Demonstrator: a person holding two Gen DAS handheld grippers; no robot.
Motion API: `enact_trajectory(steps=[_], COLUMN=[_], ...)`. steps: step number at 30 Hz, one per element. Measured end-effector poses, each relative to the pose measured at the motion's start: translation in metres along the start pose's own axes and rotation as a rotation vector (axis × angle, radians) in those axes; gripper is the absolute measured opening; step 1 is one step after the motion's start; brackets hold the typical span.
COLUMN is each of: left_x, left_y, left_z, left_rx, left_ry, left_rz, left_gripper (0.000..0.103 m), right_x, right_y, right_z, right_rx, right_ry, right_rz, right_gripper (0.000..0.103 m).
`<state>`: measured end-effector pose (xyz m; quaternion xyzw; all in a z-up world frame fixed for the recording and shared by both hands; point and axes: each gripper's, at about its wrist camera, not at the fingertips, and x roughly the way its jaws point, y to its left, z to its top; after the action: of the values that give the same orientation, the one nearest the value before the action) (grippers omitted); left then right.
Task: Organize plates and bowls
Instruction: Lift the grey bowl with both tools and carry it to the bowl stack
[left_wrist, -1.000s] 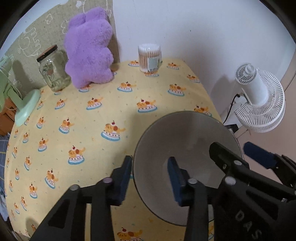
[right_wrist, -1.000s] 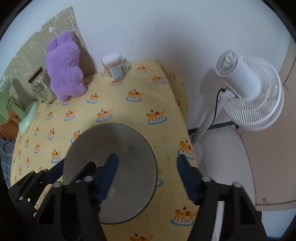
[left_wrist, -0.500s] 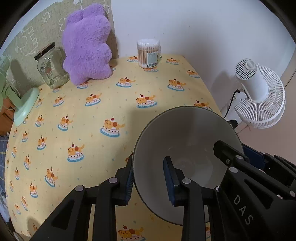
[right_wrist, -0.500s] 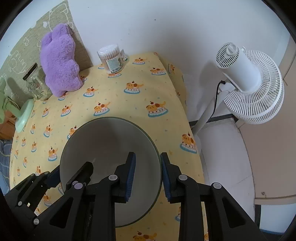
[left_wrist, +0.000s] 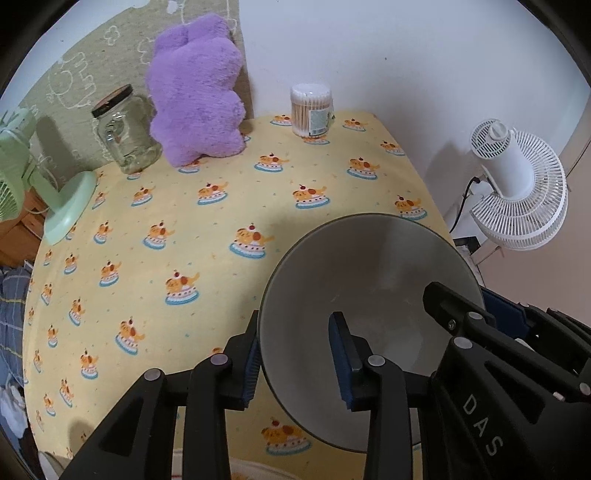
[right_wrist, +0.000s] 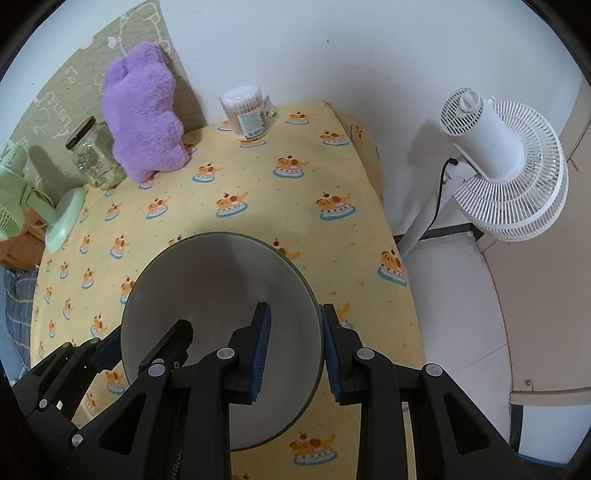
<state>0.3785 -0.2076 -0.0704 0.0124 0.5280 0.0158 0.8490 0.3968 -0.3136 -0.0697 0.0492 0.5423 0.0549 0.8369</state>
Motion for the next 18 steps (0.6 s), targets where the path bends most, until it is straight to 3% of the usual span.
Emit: enact_trajectory(steps=[18], left_x=[-0.065], left_y=[0.041], left_z=[-0.027], left_rx=[-0.066], left_ry=[-0.077], left_rz=[0.003], left_gripper=[0.032], right_x=[-0.062], right_y=[0.046], right_z=[-0.024], right_rx=[-0.055], right_ry=[-0.060], right_rz=[0.017], right_gripper=[0.031])
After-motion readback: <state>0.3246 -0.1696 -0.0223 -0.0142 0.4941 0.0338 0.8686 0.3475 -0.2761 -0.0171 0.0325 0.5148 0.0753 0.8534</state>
